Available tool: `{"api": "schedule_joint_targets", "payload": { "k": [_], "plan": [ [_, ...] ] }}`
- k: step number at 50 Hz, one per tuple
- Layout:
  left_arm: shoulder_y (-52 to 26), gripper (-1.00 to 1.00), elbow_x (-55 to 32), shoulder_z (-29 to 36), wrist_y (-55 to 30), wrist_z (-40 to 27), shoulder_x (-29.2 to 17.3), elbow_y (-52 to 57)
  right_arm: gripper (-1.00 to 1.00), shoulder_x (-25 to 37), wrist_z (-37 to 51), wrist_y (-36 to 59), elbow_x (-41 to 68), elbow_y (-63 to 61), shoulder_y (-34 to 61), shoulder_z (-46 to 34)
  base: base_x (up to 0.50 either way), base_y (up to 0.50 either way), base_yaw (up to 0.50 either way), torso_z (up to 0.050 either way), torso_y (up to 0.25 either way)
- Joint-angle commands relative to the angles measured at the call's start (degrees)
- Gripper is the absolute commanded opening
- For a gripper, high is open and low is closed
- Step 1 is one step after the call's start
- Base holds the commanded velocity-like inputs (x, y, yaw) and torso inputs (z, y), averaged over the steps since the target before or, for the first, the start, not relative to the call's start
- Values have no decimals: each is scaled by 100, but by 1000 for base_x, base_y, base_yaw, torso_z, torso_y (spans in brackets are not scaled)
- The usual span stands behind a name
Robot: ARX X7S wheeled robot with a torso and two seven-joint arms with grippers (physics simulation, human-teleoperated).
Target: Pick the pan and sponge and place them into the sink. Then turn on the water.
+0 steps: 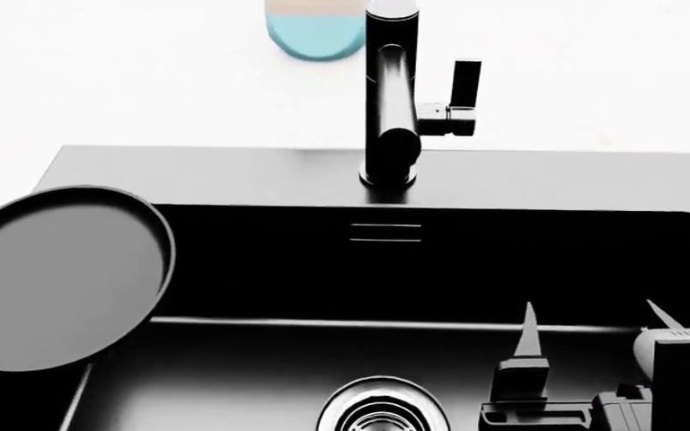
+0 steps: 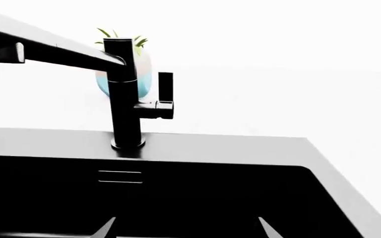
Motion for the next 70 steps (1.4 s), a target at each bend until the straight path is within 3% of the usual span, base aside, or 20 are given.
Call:
{"api": "schedule_joint_targets", "payload": {
  "k": [1,22,35,43,57,70],
  "plan": [
    [-137,-100,214,-41,61,177,10,20,100,-3,7,18,23,26,23,-22,66,0,0,0,0],
    [-55,-100,238,-40,140,290,-95,26,100,-4,-29,-43,-16,69,-55,-56,12,-28,0,0,1],
    [-426,-100,619,353,103,476,132,-84,100,-41,-69,-113,-60,136,-46,-87,0,-82,0,1,2],
    [-1333,-100,1743,1361,-24,1852,273,-101,100,-39,-52,-98,-22,115,-9,-79,0,0,0,0,1],
    [-1659,-100,2583,2465,44,2776,527,-435,100,10,-17,-101,27,72,-36,-7,0,0,0,1,1],
    [-1687,-100,3541,3337,950,4027,908,-852,100,15,2,-72,43,28,-57,-50,0,0,0,1,2]
  ]
}}
